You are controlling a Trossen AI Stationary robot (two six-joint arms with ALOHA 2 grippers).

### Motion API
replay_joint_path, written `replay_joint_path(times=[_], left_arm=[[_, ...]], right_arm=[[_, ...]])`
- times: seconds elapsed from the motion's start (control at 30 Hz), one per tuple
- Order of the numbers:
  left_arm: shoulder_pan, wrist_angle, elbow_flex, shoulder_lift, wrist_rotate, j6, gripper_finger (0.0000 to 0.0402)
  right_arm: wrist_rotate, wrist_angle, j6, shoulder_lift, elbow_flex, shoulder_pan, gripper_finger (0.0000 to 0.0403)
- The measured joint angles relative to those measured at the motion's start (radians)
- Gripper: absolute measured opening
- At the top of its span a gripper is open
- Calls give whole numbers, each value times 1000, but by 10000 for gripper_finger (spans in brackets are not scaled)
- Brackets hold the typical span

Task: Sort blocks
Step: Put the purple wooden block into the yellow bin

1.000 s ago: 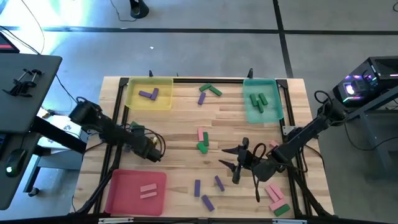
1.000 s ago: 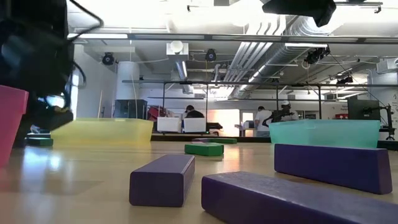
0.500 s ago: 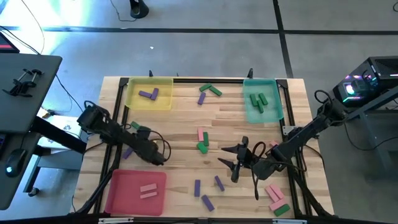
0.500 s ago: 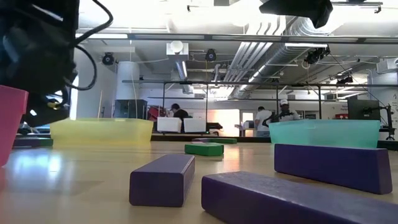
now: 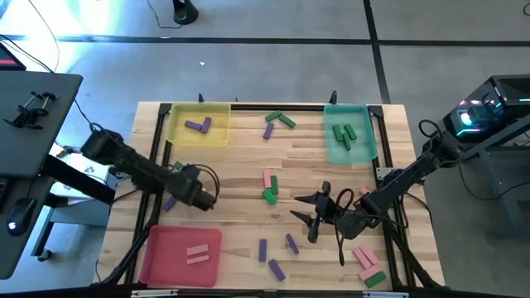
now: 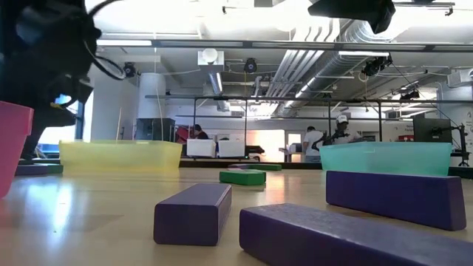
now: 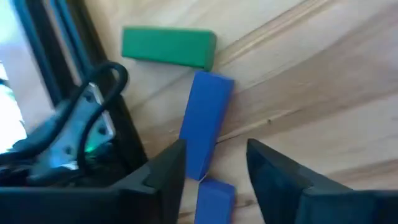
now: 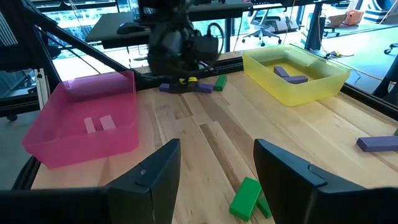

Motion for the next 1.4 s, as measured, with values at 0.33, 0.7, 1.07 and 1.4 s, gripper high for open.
replay_joint_path(times=[0.33, 0.7, 1.07, 1.4], left_arm=[[233, 35, -23, -35, 25, 230, 195], [434, 205, -105, -34, 162, 514, 183], [429, 262, -25, -30, 184, 581, 181], [367, 380, 131, -30, 158, 678, 181]], right_arm=[[-11, -7, 3, 0, 0, 0, 190], [-45, -8, 3, 0, 0, 1, 190], [-46, -13, 15, 0, 0, 2, 190], [-45, -20, 18, 0, 0, 1, 190]])
